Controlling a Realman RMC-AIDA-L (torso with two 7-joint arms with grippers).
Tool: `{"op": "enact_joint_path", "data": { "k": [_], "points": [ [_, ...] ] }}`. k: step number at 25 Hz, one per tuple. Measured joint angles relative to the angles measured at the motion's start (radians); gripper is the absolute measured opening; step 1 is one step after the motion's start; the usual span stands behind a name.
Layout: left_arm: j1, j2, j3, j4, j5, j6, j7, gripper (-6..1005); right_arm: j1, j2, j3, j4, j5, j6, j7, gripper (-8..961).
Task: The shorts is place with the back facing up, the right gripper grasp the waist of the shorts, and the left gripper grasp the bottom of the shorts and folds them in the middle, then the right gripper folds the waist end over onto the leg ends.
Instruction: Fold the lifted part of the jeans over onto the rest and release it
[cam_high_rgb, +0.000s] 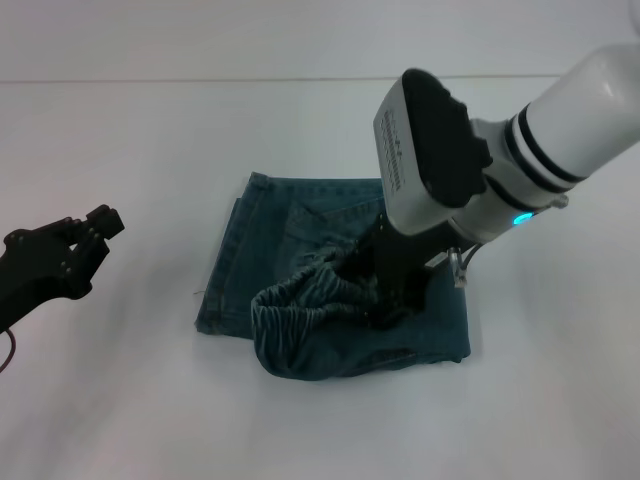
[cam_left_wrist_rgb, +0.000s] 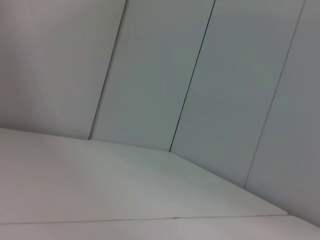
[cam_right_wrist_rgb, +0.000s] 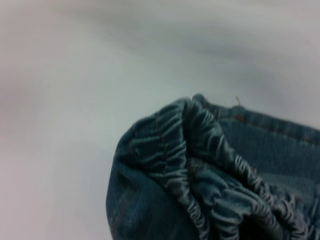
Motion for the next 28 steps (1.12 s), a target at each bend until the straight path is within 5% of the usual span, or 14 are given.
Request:
{"op": "enact_joint_path", "data": {
  "k": [6,11,14,20,28],
  "points": [
    [0.002,-0.001,0.000,-0.003,0.000,0.000,0.001,78,-0.007,-0.004,-0.029,-0.006,-0.001,0.009,-0.002,709],
    [0.002,-0.001,0.000,-0.004,0.000,0.000,0.001,79,-0.010,-0.008,-0.024,-0.034,-0.013,0.017,-0.002,493],
    [0.002,-0.001,0.000,-0.004,0.000,0.000,0.002,79,-0.017,-0.006,-0.024,-0.072,-0.044,0.033,0.000,279],
    [-0.002,-0.001,0.000,-0.009,0.000,-0.006,0.003,79,-0.007,-0.010,-0.021,-0.125,-0.083,0.037,-0.004,77],
    [-0.004,0.000,0.000,-0.020,0.000,-0.012,0.005,78,0.031,-0.004,-0.027,-0.156,-0.116,0.074,-0.095,74]
  ]
}}
